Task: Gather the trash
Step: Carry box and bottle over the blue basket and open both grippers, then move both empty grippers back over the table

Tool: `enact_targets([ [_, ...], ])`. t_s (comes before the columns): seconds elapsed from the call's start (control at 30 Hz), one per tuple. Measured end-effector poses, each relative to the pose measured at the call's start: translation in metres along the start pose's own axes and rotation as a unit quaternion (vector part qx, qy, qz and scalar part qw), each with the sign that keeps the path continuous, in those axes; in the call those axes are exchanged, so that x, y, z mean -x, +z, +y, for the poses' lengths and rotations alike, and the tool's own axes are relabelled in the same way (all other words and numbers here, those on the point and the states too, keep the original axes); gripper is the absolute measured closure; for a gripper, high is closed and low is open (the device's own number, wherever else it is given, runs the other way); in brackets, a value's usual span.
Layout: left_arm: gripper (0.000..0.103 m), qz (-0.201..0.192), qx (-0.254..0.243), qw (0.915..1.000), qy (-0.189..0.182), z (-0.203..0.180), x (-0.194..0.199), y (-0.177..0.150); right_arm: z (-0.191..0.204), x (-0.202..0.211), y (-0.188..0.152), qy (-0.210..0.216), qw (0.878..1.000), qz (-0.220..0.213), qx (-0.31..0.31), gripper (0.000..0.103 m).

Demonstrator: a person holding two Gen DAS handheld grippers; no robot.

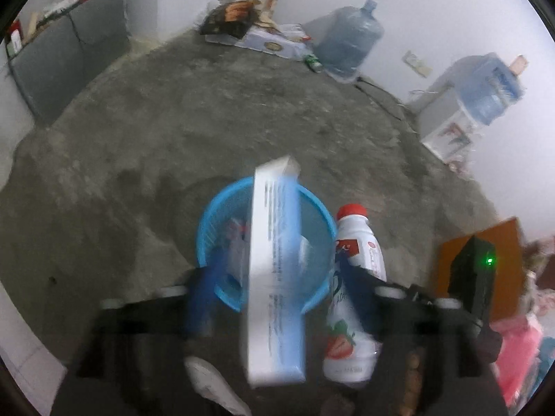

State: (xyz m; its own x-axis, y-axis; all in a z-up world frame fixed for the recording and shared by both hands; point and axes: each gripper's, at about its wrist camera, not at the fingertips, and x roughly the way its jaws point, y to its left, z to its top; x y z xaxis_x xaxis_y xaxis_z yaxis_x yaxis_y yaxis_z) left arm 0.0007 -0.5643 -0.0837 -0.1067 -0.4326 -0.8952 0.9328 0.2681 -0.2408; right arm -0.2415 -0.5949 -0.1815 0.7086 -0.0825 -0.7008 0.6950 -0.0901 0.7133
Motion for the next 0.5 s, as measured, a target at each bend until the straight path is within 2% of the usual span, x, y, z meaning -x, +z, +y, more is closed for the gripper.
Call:
enact_targets([
  [0.07,0.029,-0.01,0.005,0.9998,0.014,0.001,-0.005,0.003,-0.011,-0.014,0.006,-0.027,1.0,0.007,-0.008,0.039],
  [0.13,0.029,-0.005,0.018,0.9998,0.001,0.006,-0.004,-0.002,-0.022,-0.018,0.003,-0.029,0.999,0.016,-0.024,0.039],
  [0.2,0.029,-0.01,0.024,0.9996,-0.008,0.011,0.004,-0.012,-0.024,-0.015,-0.007,-0.03,0.999,0.014,-0.015,0.039],
  [0.37,0.029,-0.023,0.02,0.9995,-0.001,0.019,0.026,-0.028,-0.024,-0.008,-0.028,-0.041,0.999,0.023,0.001,0.039],
  [0.5,0.029,-0.043,0.019,0.9989,-0.005,0.023,0.058,-0.044,-0.007,0.0,-0.04,-0.065,0.997,0.014,0.04,0.039],
])
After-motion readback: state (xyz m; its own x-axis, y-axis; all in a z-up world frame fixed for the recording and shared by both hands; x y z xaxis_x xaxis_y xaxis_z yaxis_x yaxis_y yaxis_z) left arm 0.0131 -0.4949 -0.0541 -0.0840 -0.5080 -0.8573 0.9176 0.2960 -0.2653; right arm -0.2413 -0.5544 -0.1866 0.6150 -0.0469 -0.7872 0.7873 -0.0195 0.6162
